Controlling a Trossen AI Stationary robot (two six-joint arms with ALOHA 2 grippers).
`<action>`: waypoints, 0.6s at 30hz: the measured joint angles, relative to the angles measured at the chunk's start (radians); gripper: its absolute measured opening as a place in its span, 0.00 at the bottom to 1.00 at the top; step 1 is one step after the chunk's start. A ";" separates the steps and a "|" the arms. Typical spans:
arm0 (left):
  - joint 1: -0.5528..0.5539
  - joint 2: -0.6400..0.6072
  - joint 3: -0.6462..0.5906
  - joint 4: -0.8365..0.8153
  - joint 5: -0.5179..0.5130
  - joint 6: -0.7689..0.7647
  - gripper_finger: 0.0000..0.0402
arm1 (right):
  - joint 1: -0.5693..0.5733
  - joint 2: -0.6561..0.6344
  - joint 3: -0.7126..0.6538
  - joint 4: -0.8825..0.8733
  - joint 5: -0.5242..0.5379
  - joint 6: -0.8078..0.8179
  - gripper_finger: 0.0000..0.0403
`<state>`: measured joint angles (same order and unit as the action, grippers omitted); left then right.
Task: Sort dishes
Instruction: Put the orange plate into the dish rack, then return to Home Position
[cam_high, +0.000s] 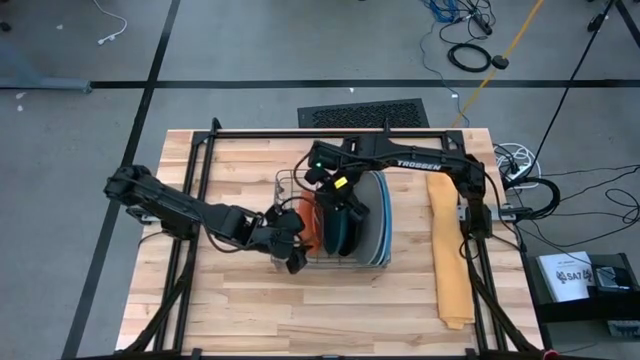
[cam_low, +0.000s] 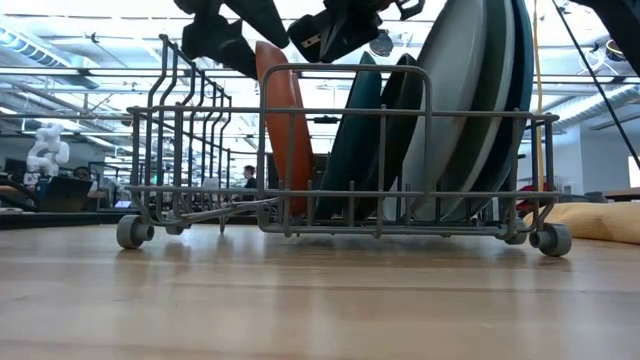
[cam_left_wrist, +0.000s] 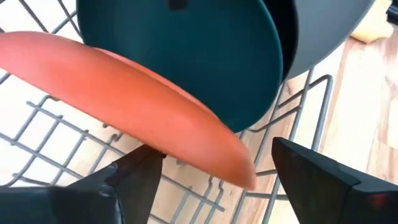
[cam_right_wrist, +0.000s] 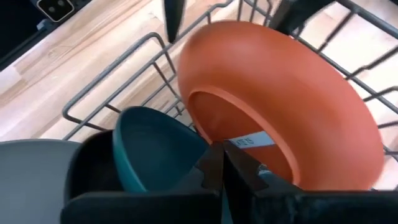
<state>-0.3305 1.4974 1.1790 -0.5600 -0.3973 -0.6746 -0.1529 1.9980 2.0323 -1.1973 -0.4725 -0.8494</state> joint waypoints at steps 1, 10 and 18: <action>0.000 -0.007 0.000 -0.002 0.004 0.000 0.73 | 0.004 0.000 0.000 -0.001 0.000 0.000 0.00; -0.019 -0.093 0.000 -0.058 0.018 -0.007 0.72 | 0.017 0.000 0.000 -0.010 0.000 0.026 0.00; -0.021 -0.193 0.000 -0.114 -0.028 -0.016 0.72 | 0.031 0.000 0.000 -0.013 0.000 0.057 0.00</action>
<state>-0.3518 1.3040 1.1790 -0.6740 -0.4254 -0.6903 -0.1219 1.9976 2.0327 -1.2098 -0.4728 -0.7919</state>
